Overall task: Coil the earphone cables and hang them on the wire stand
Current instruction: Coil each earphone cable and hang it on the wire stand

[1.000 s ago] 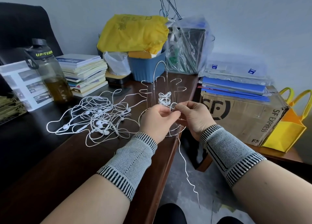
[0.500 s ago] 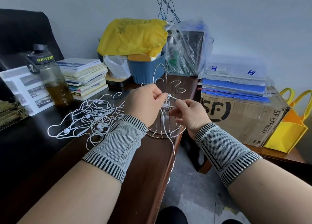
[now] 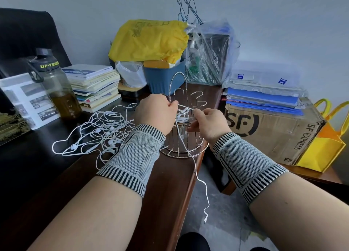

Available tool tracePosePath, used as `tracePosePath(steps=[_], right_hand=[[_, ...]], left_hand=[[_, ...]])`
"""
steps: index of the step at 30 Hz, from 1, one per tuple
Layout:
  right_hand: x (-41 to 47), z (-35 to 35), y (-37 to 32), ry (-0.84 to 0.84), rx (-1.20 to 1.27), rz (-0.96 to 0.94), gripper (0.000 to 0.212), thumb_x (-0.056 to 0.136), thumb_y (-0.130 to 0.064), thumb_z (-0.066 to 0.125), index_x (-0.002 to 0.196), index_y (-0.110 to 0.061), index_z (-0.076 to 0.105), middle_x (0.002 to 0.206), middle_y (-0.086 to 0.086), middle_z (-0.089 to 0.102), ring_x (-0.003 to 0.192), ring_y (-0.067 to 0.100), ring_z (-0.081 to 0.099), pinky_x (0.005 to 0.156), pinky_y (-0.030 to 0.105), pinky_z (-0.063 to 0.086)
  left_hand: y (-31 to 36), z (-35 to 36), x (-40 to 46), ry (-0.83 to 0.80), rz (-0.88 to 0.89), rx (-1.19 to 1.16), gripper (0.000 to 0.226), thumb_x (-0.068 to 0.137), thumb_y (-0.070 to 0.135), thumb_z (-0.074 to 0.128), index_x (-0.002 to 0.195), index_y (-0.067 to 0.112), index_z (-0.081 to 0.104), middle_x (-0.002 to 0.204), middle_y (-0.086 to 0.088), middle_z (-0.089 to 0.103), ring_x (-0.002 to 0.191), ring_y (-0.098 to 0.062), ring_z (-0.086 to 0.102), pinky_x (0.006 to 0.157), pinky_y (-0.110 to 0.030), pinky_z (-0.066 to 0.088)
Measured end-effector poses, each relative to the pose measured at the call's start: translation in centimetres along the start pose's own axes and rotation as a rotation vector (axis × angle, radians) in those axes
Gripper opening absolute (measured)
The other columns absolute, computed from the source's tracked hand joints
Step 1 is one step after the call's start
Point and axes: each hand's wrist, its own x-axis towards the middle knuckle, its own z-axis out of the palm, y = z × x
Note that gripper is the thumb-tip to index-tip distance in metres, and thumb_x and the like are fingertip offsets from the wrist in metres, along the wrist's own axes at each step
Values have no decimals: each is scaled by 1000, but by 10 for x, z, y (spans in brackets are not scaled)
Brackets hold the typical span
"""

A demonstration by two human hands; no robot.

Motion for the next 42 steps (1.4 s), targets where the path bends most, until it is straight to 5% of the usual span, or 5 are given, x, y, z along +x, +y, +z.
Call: tracePosePath(steps=[11, 16, 24, 35, 42], right_hand=[[-3, 3, -4, -22, 74, -14, 19, 87, -22, 63, 72, -11, 65, 74, 6, 74, 77, 27, 73, 64, 34, 54], [-9, 0, 8, -68, 147, -88, 10, 85, -14, 64, 75, -14, 64, 78, 7, 74, 82, 27, 72, 69, 37, 56], [-21, 7, 17, -9, -43, -327, 21, 79, -12, 73, 77, -23, 55, 73, -8, 63, 63, 7, 59, 68, 26, 53], [-14, 7, 11, 99, -94, -329, 17, 84, -25, 72, 68, -28, 64, 73, -7, 70, 73, 13, 67, 79, 38, 57], [-13, 8, 10, 39, -40, -317, 19, 80, -17, 74, 70, -27, 63, 74, -6, 70, 73, 13, 67, 81, 38, 57]], left_hand=[[-36, 14, -14, -150, -83, -423, 58, 61, 47, 44, 71, -8, 63, 84, -22, 71, 83, -33, 70, 74, -53, 57], [-39, 5, -30, -217, -30, -523, 21, 84, 16, 61, 78, 0, 74, 51, -5, 56, 39, -4, 43, 43, -15, 32], [-47, 16, -35, -246, 48, -575, 50, 80, 2, 62, 36, 23, 49, 86, 16, 69, 63, 1, 55, 60, -18, 39], [-42, 7, -35, -298, -111, -875, 23, 61, 44, 59, 69, 32, 77, 102, -33, 64, 97, -39, 63, 94, -61, 49], [-41, 3, -40, -340, -37, -799, 19, 65, 34, 56, 63, 37, 75, 101, -32, 66, 84, -24, 56, 87, -49, 52]])
